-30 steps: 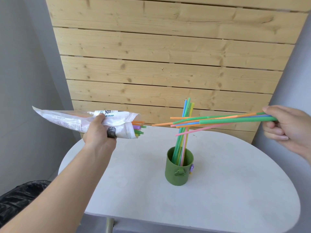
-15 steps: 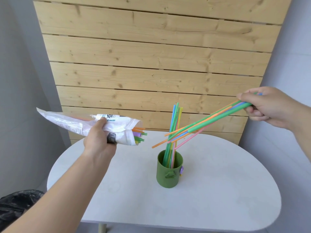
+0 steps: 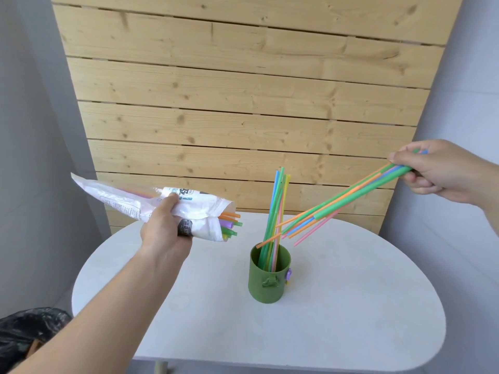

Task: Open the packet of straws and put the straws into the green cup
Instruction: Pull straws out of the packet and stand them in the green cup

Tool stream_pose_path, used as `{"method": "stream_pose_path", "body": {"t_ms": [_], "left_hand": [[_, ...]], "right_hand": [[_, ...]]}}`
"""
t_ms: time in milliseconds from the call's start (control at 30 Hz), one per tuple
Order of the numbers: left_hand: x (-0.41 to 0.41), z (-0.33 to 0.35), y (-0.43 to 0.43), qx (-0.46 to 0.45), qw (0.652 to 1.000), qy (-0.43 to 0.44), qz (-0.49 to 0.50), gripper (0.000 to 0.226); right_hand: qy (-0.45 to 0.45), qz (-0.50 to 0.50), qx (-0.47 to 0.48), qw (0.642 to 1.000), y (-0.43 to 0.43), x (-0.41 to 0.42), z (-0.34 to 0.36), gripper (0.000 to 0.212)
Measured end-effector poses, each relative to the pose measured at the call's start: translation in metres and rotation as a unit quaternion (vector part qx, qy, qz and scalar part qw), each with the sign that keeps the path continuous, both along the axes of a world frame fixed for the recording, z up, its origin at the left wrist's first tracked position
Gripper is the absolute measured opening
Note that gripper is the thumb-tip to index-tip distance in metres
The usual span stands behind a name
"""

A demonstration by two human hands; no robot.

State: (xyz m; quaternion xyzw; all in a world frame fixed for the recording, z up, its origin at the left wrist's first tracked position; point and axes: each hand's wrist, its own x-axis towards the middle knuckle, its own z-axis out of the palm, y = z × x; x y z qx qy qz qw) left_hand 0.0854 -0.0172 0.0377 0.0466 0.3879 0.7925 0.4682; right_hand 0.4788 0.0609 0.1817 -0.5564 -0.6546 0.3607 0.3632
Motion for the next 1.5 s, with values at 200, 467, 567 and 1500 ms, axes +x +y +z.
{"method": "stream_pose_path", "body": {"t_ms": [200,467,567,1500], "left_hand": [[0.013,-0.003,0.003,-0.007,1.0,0.003,-0.022,0.048],[0.025,-0.006,0.002,-0.016,0.999,0.014,-0.039,0.047],[0.026,-0.006,0.001,-0.017,0.999,0.014,-0.04,0.044],[0.027,-0.004,-0.003,-0.017,0.999,0.011,-0.04,0.043]], "right_hand": [[-0.016,0.016,0.002,1.0,-0.001,-0.013,0.003,0.025],[-0.049,0.032,0.012,0.998,0.001,-0.027,0.007,0.021],[-0.056,0.031,0.013,0.998,0.002,-0.027,0.007,0.021],[-0.296,0.125,0.07,0.945,0.022,-0.145,-0.024,0.044]]}}
